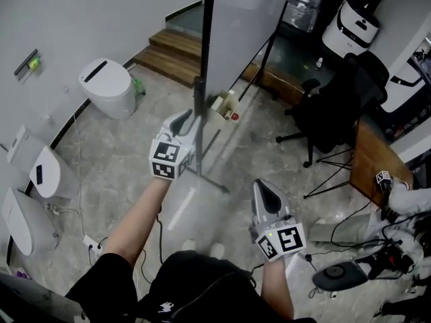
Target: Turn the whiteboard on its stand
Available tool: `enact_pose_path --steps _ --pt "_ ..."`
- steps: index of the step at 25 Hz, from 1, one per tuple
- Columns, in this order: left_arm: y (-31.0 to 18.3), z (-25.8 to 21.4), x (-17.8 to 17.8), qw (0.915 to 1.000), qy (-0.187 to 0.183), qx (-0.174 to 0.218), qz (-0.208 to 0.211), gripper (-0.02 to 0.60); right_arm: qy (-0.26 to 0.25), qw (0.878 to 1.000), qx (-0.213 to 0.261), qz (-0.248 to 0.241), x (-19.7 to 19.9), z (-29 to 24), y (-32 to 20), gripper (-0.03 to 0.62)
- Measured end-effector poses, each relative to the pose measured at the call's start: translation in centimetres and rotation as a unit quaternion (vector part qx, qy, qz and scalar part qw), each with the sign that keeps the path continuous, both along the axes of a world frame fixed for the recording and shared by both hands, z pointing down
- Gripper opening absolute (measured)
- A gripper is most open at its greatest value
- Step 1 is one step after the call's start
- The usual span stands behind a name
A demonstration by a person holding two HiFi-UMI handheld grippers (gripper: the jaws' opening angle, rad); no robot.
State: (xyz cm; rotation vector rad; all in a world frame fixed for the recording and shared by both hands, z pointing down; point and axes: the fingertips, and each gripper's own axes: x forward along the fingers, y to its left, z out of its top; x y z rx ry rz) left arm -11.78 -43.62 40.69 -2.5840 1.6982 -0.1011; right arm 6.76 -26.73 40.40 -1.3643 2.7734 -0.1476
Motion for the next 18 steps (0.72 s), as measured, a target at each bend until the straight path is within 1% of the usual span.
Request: enact_pose_path --steps 4,9,12,18 --pt "-3.0 0.3 -0.3 1.0000 -0.004 -0.001 -0.006 0.167 0.006 1.000 -0.006 0.007 0.4 0.4 -0.3 0.009" --pt "-6.2 0.9 -0.7 0.9998 -0.012 -0.013 -0.011 0.200 0.011 1.000 -0.014 0.023 1.4 0.6 -0.8 0.009" --pt "-8.2 1.7 -0.8 0.9995 -0.015 -0.023 -0.016 0.235 0.014 0.999 -0.019 0.033 1.9 1.0 -1.1 0.009" --pt "-10.9 3.0 -0.9 0.9991 -0.018 -0.035 -0.018 0.248 0.014 0.998 -0.026 0.057 3.1 1.2 -0.7 0.009"
